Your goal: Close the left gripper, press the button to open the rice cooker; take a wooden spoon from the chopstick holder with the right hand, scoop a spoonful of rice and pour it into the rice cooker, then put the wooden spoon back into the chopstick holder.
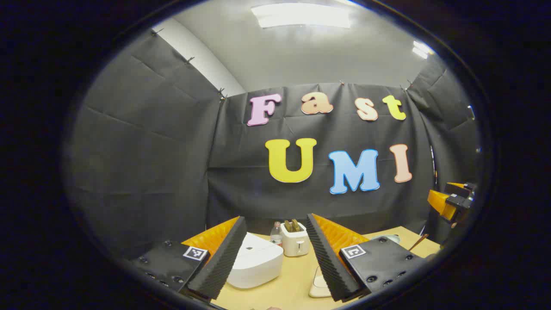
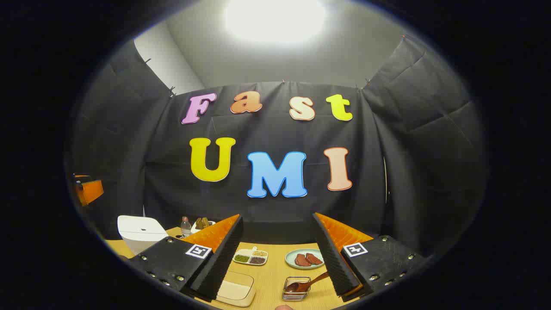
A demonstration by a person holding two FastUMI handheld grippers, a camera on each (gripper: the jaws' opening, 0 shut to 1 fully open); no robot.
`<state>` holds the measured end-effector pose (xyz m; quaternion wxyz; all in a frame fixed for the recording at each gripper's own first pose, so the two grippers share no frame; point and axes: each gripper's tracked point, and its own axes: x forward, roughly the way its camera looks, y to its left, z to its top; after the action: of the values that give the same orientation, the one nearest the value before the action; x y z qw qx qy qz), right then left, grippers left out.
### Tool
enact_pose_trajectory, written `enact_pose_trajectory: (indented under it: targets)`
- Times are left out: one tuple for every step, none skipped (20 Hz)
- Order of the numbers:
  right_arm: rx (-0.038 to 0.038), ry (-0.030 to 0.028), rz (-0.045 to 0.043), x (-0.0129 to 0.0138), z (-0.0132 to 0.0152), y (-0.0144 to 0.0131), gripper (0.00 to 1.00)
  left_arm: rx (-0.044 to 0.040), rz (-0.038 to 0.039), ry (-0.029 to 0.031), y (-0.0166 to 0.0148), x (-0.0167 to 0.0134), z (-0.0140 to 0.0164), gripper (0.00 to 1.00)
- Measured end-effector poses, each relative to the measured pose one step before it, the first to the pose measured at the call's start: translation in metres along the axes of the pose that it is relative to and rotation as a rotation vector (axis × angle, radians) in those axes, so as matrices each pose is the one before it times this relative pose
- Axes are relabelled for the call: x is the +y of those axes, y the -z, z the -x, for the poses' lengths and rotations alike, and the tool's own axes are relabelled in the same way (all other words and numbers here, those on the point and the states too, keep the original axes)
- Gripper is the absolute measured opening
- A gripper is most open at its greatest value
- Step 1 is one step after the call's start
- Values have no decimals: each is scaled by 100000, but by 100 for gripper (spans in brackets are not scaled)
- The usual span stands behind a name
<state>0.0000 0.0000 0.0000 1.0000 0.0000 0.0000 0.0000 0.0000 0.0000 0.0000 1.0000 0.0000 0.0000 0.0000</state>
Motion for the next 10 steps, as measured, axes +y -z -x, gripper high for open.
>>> enact_pose_trajectory:
  targets:
    - [404,602,-258,-188,114,109,95,305,-476,287,-58,-182,-62,97]
    - [-175,210,-61,-104,-110,-125,95,-328,-989,-226,94,-3,140,97]
    - [-156,124,196,-53,103,23,95,-771,-771,-462,-176,183,127,97]
    - [117,-61,341,-86,-74,132,95,-63,-252,-219,-21,87,155,99]
    - [365,80,318,3,-36,178,95,226,245,-66,97,46,214,99]
    - [375,135,117,-38,-25,114,95,615,375,-248,192,61,98,99]
    - [193,279,198,-48,-20,119,95,669,280,-536,328,161,-112,97]
    - [-153,-173,-69,57,-65,-43,95,413,271,-274,111,-43,-90,99]
    - [153,-303,-179,104,44,63,95,186,123,-274,-88,37,-34,99]
    - [55,-306,-288,61,-156,-42,95,-233,-126,-201,-60,73,63,97]
